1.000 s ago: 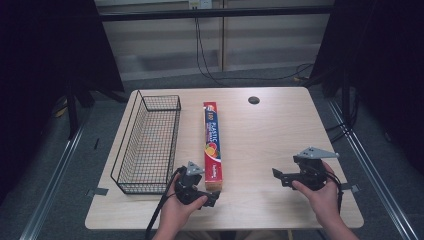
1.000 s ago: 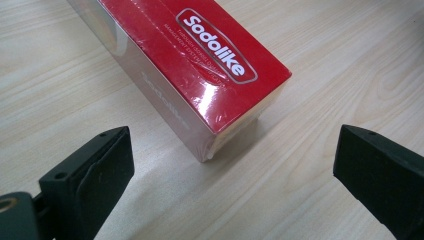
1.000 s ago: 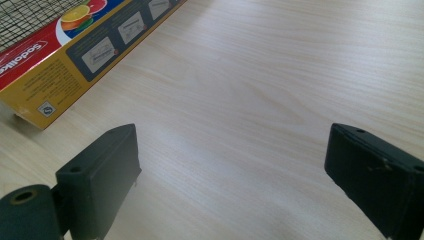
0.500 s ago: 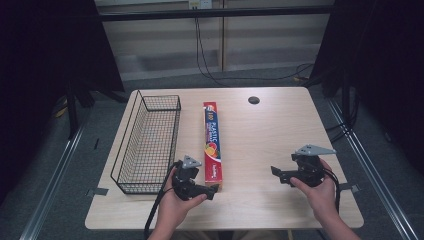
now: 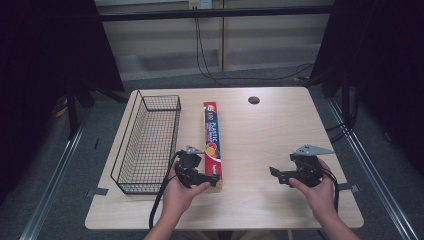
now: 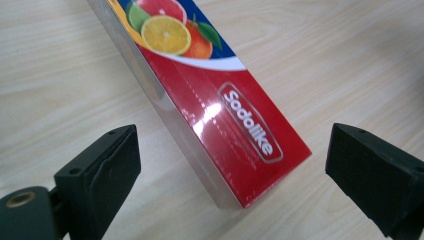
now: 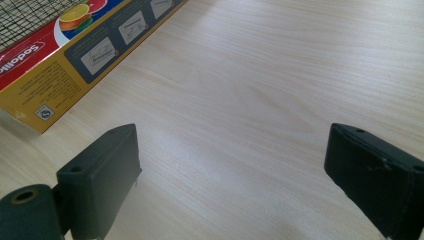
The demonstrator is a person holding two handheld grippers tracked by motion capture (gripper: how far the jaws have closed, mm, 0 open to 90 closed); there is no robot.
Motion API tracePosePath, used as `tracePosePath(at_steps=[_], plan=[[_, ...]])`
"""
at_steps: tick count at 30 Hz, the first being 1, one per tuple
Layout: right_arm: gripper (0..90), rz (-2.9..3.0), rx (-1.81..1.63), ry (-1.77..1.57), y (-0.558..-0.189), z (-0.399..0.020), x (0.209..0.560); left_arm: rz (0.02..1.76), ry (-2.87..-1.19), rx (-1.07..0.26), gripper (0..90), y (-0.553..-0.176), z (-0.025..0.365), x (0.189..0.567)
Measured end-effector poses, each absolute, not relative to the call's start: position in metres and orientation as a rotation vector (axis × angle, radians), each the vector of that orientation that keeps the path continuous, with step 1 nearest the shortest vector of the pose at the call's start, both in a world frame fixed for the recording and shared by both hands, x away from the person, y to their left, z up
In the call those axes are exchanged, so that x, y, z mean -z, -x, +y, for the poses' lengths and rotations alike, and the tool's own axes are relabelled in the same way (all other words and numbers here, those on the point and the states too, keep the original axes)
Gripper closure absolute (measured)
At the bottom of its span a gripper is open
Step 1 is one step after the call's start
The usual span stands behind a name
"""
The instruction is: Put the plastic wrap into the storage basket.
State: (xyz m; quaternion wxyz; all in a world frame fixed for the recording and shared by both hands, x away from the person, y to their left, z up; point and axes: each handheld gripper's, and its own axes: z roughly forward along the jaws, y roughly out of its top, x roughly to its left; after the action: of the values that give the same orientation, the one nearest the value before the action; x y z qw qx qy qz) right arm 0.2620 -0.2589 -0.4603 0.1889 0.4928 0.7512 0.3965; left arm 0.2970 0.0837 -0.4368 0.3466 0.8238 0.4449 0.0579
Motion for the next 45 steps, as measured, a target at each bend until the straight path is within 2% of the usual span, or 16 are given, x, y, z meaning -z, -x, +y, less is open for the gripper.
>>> tracePosePath(at_steps=[13, 25, 38, 45], plan=[[7.7, 2.112, -1.116, -1.382, -0.262, -0.259, 0.46, 1.213, -2.157, -0.168, 9.3, -0.325, 0.065, 0.425], [7.7, 2.11, -1.125, -1.377, -0.262, -0.258, 0.46, 1.246, -2.217, -0.139, 19.4, -0.35, 0.055, 0.424], [7.7, 2.102, -1.131, -1.379, -0.261, -0.261, 0.459, 1.251, -2.207, -0.206, 29.5, -0.368, 0.042, 0.424], [7.7, 2.098, -1.136, -1.387, -0.261, -0.262, 0.458, 1.384, -2.199, -0.153, 29.9, -0.377, 0.038, 0.429]])
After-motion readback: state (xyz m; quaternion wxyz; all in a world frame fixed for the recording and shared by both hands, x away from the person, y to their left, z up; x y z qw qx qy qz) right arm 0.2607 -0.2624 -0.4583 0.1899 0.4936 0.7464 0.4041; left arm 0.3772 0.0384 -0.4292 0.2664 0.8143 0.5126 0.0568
